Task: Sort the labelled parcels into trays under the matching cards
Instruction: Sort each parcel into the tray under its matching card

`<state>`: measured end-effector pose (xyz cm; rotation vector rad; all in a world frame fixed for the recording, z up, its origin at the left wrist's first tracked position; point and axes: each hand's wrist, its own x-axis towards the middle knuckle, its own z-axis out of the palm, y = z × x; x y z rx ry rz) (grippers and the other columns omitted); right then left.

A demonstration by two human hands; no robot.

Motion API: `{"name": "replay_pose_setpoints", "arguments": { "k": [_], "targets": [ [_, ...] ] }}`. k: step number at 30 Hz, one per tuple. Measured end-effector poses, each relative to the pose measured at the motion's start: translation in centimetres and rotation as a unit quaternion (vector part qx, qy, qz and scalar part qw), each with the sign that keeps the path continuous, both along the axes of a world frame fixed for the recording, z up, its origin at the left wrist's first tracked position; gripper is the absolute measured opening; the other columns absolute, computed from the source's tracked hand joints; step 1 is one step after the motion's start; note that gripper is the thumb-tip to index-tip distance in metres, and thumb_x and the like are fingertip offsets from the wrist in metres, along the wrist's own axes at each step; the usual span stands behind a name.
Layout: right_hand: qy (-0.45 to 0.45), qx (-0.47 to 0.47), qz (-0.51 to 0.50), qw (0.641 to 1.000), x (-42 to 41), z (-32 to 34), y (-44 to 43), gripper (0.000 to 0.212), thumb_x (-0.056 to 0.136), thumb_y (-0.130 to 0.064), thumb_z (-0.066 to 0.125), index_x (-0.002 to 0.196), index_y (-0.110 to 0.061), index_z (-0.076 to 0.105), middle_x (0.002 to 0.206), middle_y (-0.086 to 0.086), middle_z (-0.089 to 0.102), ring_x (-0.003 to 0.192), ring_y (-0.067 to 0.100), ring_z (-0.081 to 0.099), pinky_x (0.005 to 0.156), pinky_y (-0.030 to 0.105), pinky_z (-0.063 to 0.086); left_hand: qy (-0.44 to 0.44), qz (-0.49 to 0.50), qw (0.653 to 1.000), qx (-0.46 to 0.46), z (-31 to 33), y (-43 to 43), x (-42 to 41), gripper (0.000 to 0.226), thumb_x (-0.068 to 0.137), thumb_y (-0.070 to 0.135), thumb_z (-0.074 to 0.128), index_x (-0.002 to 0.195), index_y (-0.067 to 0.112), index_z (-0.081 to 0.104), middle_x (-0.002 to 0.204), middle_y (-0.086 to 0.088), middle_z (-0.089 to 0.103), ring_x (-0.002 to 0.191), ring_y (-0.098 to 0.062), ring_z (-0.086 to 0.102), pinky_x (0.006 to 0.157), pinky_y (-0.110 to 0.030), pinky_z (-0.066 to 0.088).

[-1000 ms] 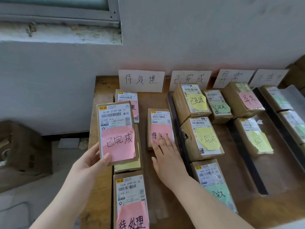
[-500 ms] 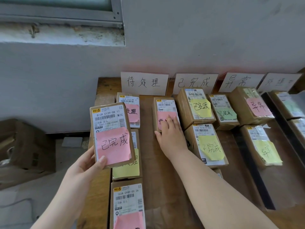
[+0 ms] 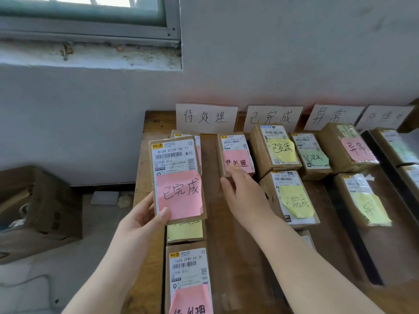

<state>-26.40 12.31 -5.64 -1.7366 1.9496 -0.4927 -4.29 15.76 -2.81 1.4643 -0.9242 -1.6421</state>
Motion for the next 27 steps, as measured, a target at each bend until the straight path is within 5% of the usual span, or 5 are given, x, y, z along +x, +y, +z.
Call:
{"name": "replay_pose_setpoints", "arguments": {
  "k": [6,10,15,19,27],
  "targets": [
    [-0.195,-0.043,-0.020,0.980,2.0,3.2,7.4,0.063,0.091,-0.062,0.032,0.144,-0.029,0.036,0.143,-0.017,0.044,0.131,-0.008,0.035,0.110,0.024,0.034,-0.033,-0.083,0.996,-0.008,0.5,1.3,-1.6,0.043,0.082,0.024,0.064,0.118,0.042,0.054,0.100,0.017,0.072,0.093,0.000,0.067,0.082,-0.026,0.050],
    [-0.205,-0.060,-0.029,0.976,1.5,3.7,10.1,0.051,0.095,-0.044,0.046,0.143,-0.036,0.031,0.136,-0.024,0.047,0.126,-0.013,0.037,0.104,0.016,0.039,-0.059,-0.125,0.990,-0.013,1.4,2.8,-3.5,0.036,0.085,0.023,0.063,0.109,0.048,0.052,0.095,0.022,0.071,0.089,0.004,0.066,0.069,-0.018,0.050],
    [-0.192,-0.063,-0.039,0.979,-1.9,4.1,13.3,0.055,0.096,-0.040,0.046,0.147,-0.034,0.027,0.137,-0.023,0.045,0.128,-0.011,0.036,0.103,0.020,0.042,-0.084,-0.161,0.983,-0.030,2.3,5.5,-6.6,0.052,0.079,0.033,0.068,0.128,0.039,0.051,0.105,0.020,0.070,0.100,0.003,0.063,0.091,-0.027,0.051],
    [-0.204,-0.057,-0.041,0.976,-6.5,4.6,16.7,0.056,0.097,-0.032,0.047,0.148,-0.032,0.025,0.135,-0.028,0.042,0.128,-0.014,0.033,0.101,0.011,0.039,-0.099,-0.166,0.980,-0.045,2.9,8.5,-11.0,0.064,0.079,0.033,0.069,0.138,0.035,0.045,0.107,0.021,0.069,0.101,0.004,0.063,0.078,-0.013,0.051],
    [-0.216,-0.024,-0.047,0.975,-18.3,5.0,25.4,0.059,0.098,-0.025,0.046,0.150,-0.032,0.019,0.134,-0.029,0.040,0.121,-0.024,0.031,0.090,-0.002,0.034,-0.119,-0.179,0.975,-0.057,2.7,17.0,-22.6,0.067,0.076,0.045,0.072,0.137,0.039,0.045,0.118,0.020,0.065,0.115,-0.002,0.056,0.104,-0.036,0.042]
  ]
}}
